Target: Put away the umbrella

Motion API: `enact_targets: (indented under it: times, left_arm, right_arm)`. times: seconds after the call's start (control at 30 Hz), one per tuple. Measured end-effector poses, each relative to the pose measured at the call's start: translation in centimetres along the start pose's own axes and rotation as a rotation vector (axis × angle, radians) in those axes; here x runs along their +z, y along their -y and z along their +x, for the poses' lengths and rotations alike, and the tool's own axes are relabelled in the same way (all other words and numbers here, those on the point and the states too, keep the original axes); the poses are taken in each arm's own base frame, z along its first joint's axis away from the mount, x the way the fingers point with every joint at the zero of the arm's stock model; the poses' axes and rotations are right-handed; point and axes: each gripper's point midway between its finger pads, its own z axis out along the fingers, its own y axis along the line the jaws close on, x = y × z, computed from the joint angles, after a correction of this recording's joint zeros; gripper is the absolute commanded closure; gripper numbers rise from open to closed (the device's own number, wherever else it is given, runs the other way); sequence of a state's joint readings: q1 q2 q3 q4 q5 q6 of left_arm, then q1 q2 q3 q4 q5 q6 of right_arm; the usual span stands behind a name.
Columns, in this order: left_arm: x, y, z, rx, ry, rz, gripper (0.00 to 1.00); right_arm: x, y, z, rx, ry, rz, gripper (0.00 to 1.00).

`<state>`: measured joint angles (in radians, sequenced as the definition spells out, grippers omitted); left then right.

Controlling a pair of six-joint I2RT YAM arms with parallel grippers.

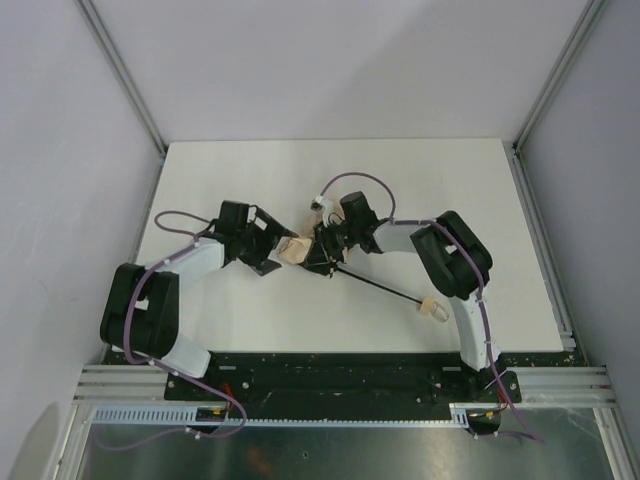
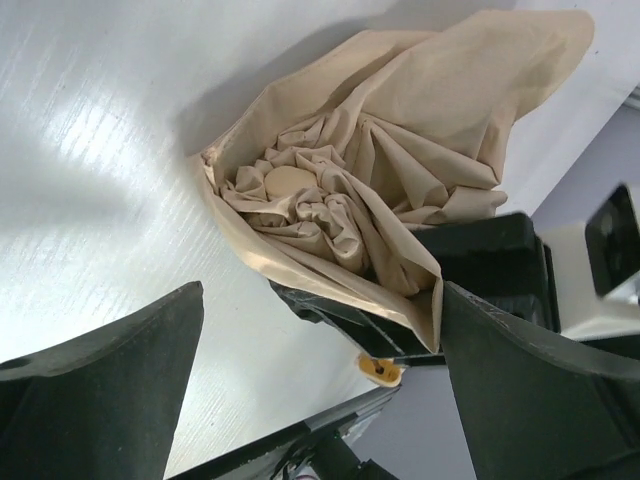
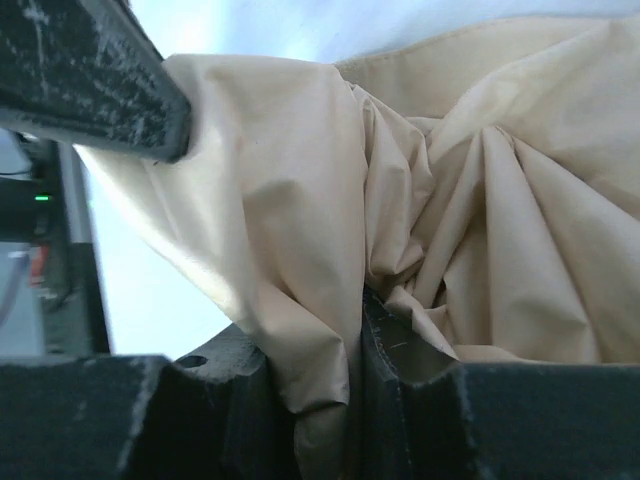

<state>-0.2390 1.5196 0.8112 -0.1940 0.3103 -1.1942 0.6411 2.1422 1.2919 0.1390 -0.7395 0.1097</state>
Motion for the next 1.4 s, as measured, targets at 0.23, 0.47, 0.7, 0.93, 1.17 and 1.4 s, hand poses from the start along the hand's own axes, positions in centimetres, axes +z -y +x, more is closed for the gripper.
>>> enact_targets:
  times: [0.23, 0.47, 0.7, 0.93, 1.17, 1.4]
  left_arm:
    - [1.0, -0.7, 1.3, 0.003, -0.049, -0.019, 0.00]
    - [3.4, -1.9, 3.4, -0.024, -0.110, -0.064, 0.19]
    - [4.6, -2.4, 3.6, -0.068, -0.108, -0.053, 0.83]
    - [4.7, -2.5, 3.6, -0.067, -0.102, -0.023, 1.00]
    - [4.6, -2.4, 3.5, -0.061, -0.097, -0.004, 1.00]
    - [4.5, -2.6, 3.4, -0.071, -0.099, -0.035, 1.00]
  right_arm:
    - [0.0, -1.6, 0.6, 0.240, 0.000, -0.245, 1.00]
    - [0.0, -3.1, 0.7, 0.379, -0.011, -0.368, 1.00]
    - [-0.1, -3.4, 0.7, 0.447, -0.014, -0.392, 0.83]
    - [-0.6, -3.8, 0.2, 0.459, -0.018, -0.331, 0.14]
    - [-3.1, -5.1, -1.5, 0.200, 0.002, 0.013, 0.01]
    - [-2.0, -6.3, -0.9, -0.326, -0.036, 0.475, 0.01]
